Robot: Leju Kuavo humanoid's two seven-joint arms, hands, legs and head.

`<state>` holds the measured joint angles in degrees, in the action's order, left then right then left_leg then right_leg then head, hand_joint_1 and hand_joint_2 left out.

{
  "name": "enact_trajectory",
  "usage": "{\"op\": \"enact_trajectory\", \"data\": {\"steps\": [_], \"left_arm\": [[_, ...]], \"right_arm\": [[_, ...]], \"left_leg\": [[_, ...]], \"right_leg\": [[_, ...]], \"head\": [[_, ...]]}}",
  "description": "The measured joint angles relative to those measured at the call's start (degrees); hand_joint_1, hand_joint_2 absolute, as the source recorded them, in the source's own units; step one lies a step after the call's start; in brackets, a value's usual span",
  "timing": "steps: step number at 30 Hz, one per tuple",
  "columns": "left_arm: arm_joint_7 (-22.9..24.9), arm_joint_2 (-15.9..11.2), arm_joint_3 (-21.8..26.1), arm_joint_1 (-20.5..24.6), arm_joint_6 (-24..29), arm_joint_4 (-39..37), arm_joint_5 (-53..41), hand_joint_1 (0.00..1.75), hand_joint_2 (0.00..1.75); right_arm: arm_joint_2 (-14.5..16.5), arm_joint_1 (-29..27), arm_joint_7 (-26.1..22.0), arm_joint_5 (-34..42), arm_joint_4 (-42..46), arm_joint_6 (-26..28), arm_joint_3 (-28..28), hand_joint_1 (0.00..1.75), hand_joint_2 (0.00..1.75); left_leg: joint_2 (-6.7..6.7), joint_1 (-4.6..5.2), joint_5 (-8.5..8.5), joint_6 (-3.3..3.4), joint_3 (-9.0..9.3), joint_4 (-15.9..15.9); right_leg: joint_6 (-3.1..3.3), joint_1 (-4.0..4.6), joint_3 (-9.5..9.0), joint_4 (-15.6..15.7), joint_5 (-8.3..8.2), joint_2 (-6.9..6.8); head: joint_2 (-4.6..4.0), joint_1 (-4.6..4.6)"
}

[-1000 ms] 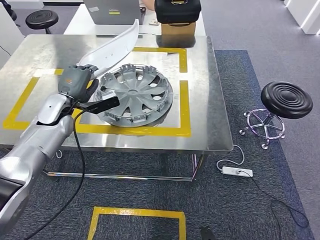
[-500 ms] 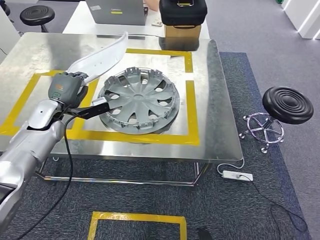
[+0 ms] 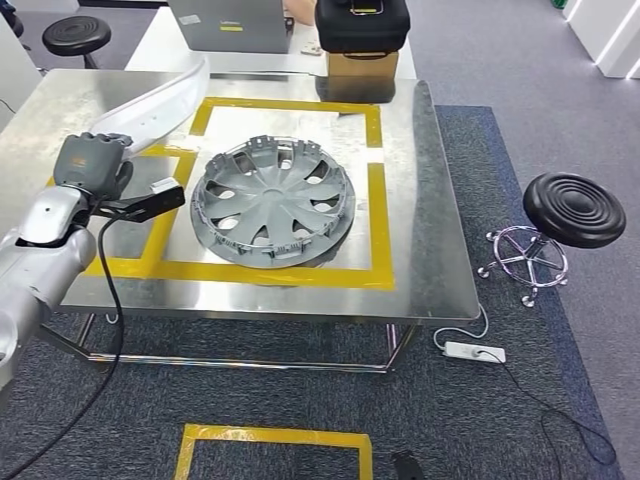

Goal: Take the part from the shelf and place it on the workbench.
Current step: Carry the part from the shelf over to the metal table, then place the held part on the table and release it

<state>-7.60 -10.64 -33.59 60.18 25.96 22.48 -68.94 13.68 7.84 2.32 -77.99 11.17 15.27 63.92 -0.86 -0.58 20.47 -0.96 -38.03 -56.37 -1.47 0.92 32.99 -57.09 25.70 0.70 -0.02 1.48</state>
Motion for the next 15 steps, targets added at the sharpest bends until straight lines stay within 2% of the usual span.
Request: {"op": "enact_trajectory", "data": {"steps": [5, 11, 15], "left_arm": [[0.03, -2.32, 1.06, 1.1, 1.53, -1.08, 0.5, 1.75, 1.75], [-0.7, -3.24, 1.5, 0.96, 3.18, -1.78, 0.67, 1.75, 1.75], [-1.28, -3.28, 1.84, 0.63, 4.08, -2.01, 0.56, 0.0, 1.75]], "right_arm": [[0.0, -0.04, 0.14, -0.3, -0.02, -0.2, -0.06, 0.0, 1.75], [0.09, 0.08, 0.13, -0.32, -0.02, -0.22, -0.23, 0.0, 1.75], [0.28, 0.18, 0.13, -0.36, -0.02, -0.25, -0.29, 0.0, 0.0]], "left_leg": [[0.09, -0.04, -0.11, -0.17, 0.02, 0.07], [0.04, -0.14, -0.14, -0.21, 0.02, 0.1], [0.06, -0.14, -0.14, -0.21, 0.03, 0.11]], "right_leg": [[0.19, 0.03, 0.18, -0.15, -0.04, 0.09], [0.31, 0.12, 0.16, -0.2, 0.03, -0.01], [0.36, 0.11, 0.18, -0.21, -0.01, 0.03]], "head": [[0.0, 0.03], [0.0, 0.01], [0.0, 0.02]]}}
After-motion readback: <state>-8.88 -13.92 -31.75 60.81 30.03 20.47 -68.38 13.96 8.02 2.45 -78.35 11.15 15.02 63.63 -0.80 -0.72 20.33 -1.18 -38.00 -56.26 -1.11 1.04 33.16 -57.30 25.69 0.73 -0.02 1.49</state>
